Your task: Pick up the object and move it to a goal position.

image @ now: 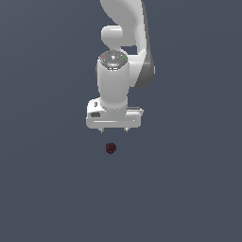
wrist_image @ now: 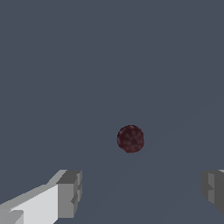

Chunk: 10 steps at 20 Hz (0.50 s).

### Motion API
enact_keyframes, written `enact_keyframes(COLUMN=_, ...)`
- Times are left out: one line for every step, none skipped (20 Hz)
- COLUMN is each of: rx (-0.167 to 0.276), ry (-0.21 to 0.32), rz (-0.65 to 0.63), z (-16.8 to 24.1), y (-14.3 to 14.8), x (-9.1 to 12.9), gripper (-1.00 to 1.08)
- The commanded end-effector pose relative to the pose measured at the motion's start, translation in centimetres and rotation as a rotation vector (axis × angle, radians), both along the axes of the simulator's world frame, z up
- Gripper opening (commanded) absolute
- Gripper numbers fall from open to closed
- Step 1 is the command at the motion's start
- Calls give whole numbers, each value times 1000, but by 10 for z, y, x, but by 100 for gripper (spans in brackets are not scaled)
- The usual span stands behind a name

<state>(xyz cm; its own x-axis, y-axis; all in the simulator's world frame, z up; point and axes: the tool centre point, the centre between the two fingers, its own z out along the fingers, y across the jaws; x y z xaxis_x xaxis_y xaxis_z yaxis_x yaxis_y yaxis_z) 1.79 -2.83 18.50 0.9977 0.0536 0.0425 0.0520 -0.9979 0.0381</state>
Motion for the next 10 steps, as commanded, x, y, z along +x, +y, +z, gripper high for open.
enact_keyframes(rx=3, ry=6, rz=9, z=-12, y=-3, x=1, gripper=100)
enact_keyframes(rx=4, ry=9, rz=14, z=-18, y=-4, x=1, gripper=100)
enact_keyframes(rx=6, ry=12, rz=19, z=-25, y=-6, x=1, gripper=100)
enact_keyframes(rx=8, ry=16, rz=25, z=-32, y=-7, x=2, gripper=100)
enact_keyframes(rx=11, ry=19, rz=32, z=-40, y=-9, x=2, gripper=100)
enact_keyframes(rx=14, ry=23, rz=38, z=-49, y=-11, x=2, gripper=100)
enact_keyframes(rx=16, ry=26, rz=45, z=-58, y=-13, x=2, gripper=100)
enact_keyframes(rx=19, ry=30, rz=51, z=-65, y=-15, x=2, gripper=100)
enact_keyframes(rx=21, ry=33, rz=56, z=-73, y=-16, x=2, gripper=100)
enact_keyframes(rx=24, ry=35, rz=61, z=-79, y=-18, x=1, gripper=100)
